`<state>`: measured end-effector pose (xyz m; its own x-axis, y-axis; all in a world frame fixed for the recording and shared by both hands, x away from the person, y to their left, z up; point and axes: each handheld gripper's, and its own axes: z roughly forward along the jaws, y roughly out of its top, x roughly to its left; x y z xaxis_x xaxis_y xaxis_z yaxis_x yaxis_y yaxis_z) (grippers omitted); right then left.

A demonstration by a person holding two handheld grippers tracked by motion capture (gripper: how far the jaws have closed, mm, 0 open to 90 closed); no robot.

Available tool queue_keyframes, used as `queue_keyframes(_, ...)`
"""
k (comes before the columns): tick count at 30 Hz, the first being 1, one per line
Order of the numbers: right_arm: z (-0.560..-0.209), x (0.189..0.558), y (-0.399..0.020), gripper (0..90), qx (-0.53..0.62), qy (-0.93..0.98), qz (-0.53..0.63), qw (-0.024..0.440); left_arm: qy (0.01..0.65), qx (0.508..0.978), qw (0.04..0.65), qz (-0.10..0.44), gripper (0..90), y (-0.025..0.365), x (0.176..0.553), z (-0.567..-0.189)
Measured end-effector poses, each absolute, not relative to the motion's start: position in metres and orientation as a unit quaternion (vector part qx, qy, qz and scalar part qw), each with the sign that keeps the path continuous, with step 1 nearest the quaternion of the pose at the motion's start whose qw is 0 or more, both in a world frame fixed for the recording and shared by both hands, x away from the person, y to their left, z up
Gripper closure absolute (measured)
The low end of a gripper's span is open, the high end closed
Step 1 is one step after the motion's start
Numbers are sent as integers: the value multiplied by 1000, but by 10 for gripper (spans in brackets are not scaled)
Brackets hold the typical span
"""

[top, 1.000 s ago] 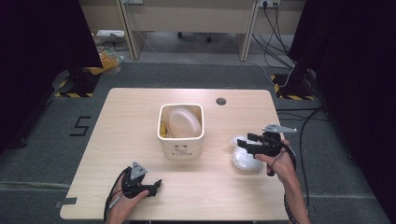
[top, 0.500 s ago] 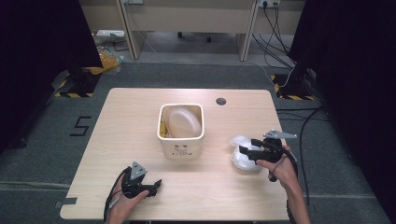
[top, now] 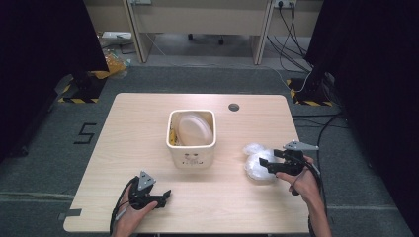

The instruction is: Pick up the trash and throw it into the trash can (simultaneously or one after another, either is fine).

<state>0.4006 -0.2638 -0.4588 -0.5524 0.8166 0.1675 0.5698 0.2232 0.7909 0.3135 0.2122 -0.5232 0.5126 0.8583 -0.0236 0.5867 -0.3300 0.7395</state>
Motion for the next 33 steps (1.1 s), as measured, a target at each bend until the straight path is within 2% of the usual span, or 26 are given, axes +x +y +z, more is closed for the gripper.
queue_keyframes(11,-487,413,-265,204,474,769,412,118,456,793,357,190,131,212,314,-523)
queue_keyframes(15,-493,414,-267,265,477,765,418,107,456,793,357,190,131,212,314,-523)
queue_keyframes(20,-491,413,-269,446,478,762,423,105,456,793,357,190,132,212,314,-523)
queue_keyframes(23,-487,412,-269,517,476,762,426,106,456,793,357,190,131,212,314,-523)
queue_keyframes(33,-456,402,-268,552,457,743,475,114,456,793,357,190,131,212,314,-523)
